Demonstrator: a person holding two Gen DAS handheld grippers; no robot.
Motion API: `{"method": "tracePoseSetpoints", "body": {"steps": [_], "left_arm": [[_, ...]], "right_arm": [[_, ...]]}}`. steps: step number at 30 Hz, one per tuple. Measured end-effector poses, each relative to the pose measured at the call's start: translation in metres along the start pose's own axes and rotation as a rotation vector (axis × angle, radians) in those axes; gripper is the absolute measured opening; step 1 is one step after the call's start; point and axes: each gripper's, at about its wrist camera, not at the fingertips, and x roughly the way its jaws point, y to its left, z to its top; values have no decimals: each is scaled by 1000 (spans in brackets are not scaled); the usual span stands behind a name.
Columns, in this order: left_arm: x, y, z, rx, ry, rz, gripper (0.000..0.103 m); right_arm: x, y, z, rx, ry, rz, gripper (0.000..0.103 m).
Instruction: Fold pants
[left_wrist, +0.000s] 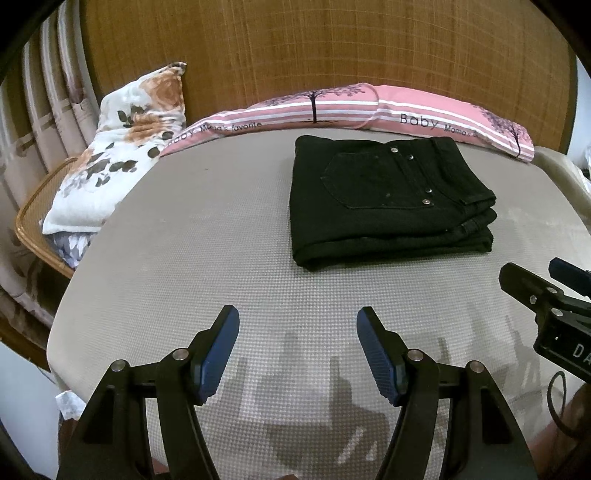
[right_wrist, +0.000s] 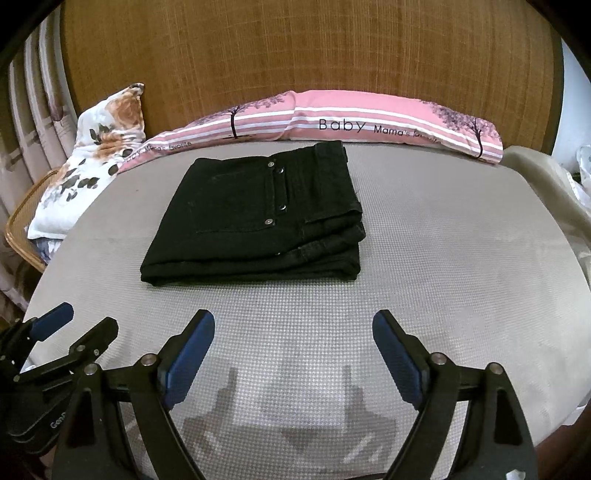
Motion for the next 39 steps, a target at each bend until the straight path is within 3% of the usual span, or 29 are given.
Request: {"method": "tracePoseSetpoints", "body": {"steps": [39], "left_arm": [[2,0,2,11,1,-5,67]], "right_arm": [[8,1,-5,-8,31,4,85]]}}
